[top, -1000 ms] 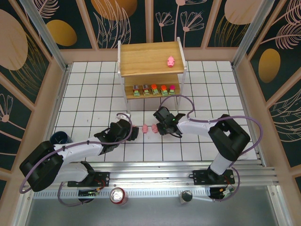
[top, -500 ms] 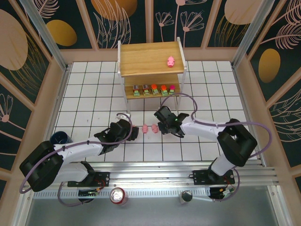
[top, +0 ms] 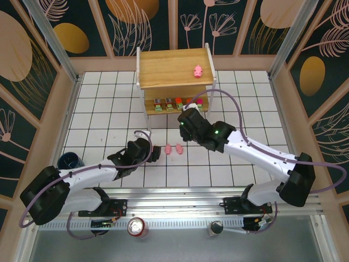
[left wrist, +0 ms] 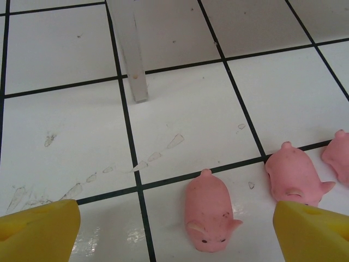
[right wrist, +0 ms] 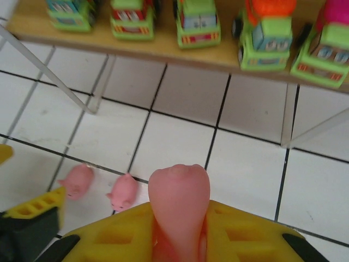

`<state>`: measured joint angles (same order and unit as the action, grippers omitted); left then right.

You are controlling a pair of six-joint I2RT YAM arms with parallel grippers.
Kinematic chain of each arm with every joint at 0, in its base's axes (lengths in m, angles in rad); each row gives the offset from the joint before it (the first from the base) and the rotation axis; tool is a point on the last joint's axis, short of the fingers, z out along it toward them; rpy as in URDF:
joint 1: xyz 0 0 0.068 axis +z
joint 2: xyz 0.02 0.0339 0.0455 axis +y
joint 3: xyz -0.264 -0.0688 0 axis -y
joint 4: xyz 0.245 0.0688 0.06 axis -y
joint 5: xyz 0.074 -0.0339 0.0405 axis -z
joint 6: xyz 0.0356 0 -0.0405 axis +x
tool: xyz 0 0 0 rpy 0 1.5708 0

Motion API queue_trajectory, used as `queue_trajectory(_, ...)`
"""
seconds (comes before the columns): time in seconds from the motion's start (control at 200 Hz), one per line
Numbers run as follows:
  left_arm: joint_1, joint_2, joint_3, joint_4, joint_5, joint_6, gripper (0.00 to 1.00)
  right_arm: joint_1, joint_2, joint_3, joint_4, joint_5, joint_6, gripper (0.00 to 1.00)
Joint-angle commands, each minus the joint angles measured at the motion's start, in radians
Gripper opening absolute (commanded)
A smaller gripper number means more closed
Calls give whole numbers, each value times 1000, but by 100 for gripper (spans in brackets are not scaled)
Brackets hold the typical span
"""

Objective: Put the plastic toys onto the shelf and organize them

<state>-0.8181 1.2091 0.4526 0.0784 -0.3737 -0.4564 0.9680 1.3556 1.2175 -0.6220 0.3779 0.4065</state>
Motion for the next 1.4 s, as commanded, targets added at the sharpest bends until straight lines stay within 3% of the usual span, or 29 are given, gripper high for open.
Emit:
queue_trajectory(0.0, 5, -11, -7, 17, 0, -2, 91, 12, -27, 68, -80, 56, 12, 26)
queue_trajectory(0.636, 5, -86, -44, 59, 44, 35, 91, 8, 12, 376, -85, 137, -86, 26)
queue_trajectory(1.396, 6, -273, -137, 95, 46, 32, 91, -180, 356, 856, -186, 48, -191, 26)
